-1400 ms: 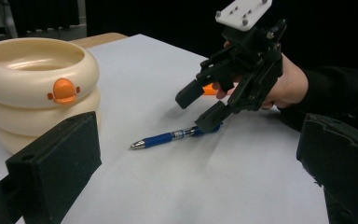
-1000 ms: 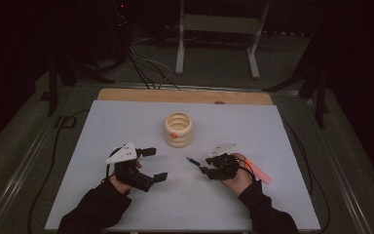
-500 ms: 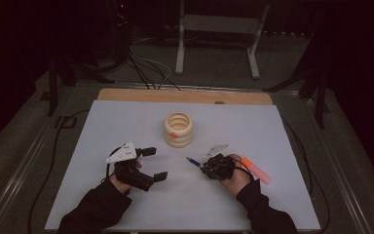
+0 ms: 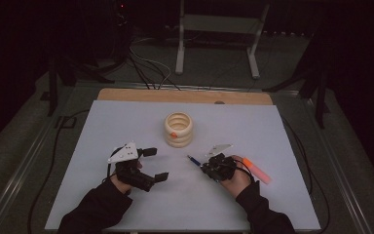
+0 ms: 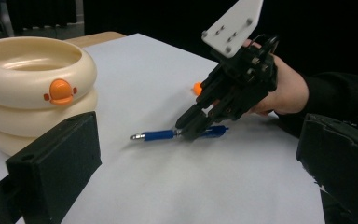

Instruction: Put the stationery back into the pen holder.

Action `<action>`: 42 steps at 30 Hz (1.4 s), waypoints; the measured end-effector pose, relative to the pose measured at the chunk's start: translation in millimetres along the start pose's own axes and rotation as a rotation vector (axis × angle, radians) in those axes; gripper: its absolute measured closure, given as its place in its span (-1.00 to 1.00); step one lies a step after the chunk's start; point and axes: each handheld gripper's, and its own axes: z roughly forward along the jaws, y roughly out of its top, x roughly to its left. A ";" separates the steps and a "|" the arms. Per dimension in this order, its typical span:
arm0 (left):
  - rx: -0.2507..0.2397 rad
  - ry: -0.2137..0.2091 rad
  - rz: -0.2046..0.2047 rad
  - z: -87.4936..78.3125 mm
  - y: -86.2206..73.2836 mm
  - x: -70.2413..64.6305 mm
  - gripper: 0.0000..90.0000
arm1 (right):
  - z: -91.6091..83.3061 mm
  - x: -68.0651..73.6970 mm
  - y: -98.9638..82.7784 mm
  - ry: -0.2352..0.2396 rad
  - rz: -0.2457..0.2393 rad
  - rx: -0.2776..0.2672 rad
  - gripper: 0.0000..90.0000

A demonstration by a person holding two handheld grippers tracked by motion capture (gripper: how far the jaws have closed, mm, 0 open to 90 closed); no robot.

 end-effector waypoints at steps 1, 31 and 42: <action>0.001 -0.001 0.001 0.0 0.0 0.1 -1.00 | -1.7 0.7 -0.1 0.008 0.005 -0.008 0.78; -0.021 0.028 -0.048 3.3 4.1 -3.3 -1.00 | -39.4 4.0 -6.2 0.096 0.142 -0.212 0.77; -0.055 0.066 -0.084 10.3 9.5 -8.2 -1.00 | -46.0 13.2 -4.4 0.102 0.194 -0.320 0.77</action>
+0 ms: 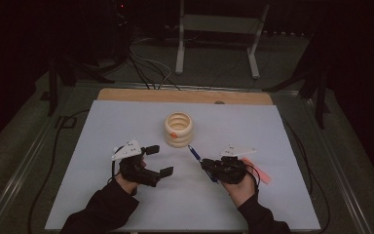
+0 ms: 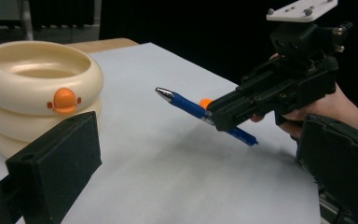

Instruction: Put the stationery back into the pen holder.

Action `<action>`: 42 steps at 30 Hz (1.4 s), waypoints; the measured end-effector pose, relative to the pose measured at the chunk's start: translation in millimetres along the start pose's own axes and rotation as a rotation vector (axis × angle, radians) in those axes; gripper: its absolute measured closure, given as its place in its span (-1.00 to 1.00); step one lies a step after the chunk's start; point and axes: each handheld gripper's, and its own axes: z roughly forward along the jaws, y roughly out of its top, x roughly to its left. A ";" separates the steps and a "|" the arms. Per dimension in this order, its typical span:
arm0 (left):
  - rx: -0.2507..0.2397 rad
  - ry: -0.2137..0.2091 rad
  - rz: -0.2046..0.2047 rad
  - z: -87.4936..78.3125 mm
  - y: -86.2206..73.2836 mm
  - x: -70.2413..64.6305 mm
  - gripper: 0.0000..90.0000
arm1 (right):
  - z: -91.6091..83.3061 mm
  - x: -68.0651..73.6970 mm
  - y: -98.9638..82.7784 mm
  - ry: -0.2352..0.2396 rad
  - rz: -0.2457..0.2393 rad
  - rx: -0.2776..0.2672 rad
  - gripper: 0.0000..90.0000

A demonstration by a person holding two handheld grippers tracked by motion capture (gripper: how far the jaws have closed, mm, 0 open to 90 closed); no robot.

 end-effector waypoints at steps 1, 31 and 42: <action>-0.004 0.001 -0.008 0.5 0.5 0.0 -1.00 | 0.5 0.6 0.3 0.007 0.005 -0.003 0.77; -0.030 0.010 -0.217 25.3 3.3 -2.6 -0.99 | 1.4 10.3 8.3 0.093 0.007 -0.123 0.77; -0.049 -0.011 -0.347 36.8 -4.1 -1.4 -0.65 | 3.2 18.1 7.5 0.100 -0.028 -0.134 0.77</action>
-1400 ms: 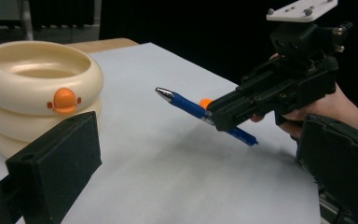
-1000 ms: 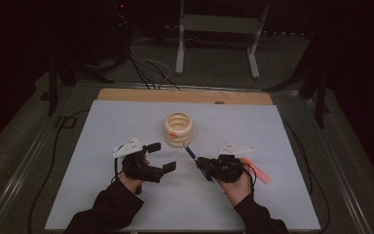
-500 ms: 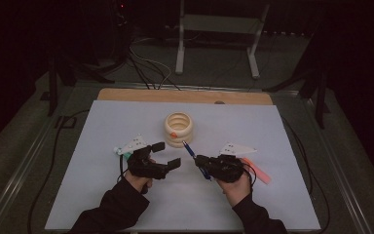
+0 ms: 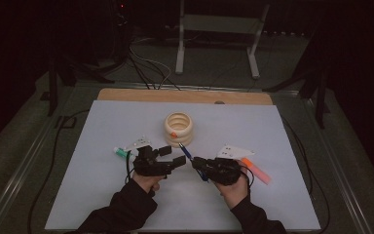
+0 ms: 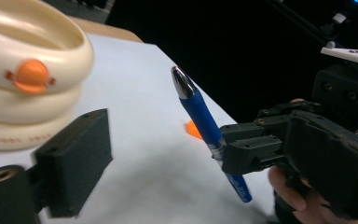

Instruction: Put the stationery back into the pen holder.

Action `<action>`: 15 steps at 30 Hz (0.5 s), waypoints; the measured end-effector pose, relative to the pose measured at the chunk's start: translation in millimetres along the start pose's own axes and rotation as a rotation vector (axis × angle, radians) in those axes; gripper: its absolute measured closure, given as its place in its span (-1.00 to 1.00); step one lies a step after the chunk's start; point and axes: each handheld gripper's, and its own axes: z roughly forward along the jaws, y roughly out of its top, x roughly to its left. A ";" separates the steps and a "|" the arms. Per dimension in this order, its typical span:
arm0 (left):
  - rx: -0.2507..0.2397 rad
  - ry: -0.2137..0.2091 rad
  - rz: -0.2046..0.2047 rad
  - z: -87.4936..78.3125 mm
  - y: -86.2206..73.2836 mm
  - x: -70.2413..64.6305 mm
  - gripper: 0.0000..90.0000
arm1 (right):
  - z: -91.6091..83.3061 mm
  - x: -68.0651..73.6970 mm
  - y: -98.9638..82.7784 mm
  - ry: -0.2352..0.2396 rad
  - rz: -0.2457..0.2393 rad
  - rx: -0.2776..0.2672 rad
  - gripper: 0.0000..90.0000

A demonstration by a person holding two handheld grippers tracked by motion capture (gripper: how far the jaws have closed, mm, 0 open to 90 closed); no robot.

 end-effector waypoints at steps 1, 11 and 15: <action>-0.001 -0.008 -0.018 1.1 -0.8 0.9 -0.62 | 0.3 0.2 -0.1 0.001 -0.001 0.002 0.77; -0.017 -0.052 -0.131 9.7 -6.1 7.9 -0.01 | 0.4 2.4 0.3 0.003 -0.012 -0.001 0.77; -0.025 -0.060 -0.151 11.4 -7.4 9.2 0.20 | 0.9 3.5 0.1 0.011 -0.016 0.001 0.77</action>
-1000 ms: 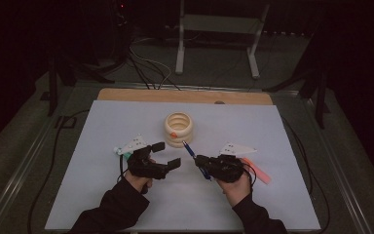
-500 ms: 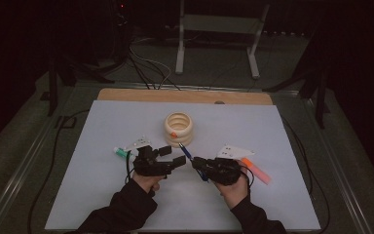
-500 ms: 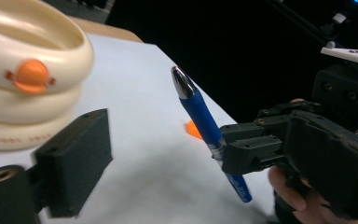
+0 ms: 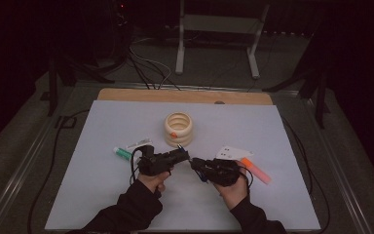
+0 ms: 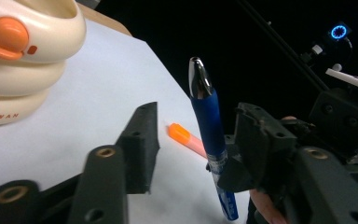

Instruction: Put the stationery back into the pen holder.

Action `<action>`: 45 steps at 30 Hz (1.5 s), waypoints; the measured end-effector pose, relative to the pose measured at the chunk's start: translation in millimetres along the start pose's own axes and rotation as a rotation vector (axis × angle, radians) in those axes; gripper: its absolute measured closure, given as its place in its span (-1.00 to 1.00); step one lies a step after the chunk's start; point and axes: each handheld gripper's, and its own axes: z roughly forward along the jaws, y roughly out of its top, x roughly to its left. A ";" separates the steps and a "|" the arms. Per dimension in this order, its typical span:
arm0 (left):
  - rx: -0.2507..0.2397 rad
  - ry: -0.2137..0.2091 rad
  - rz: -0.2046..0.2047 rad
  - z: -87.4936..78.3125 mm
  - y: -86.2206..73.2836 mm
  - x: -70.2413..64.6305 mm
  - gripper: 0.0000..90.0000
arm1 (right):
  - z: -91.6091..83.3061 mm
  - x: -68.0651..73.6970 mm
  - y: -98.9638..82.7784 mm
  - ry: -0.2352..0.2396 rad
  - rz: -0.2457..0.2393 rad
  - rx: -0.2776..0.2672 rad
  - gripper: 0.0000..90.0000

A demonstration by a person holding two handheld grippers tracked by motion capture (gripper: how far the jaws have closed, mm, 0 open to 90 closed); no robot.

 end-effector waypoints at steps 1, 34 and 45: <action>-0.002 0.001 -0.004 0.0 0.0 0.2 0.25 | 0.2 0.2 0.0 0.003 -0.001 0.001 0.77; 0.002 -0.017 0.081 -4.1 11.5 -13.0 0.80 | -7.3 3.3 4.9 0.007 -0.041 -0.025 0.21; 0.017 -0.007 0.181 -9.1 26.3 -25.9 0.80 | -17.6 -1.7 0.7 -0.007 -0.009 -0.038 -0.34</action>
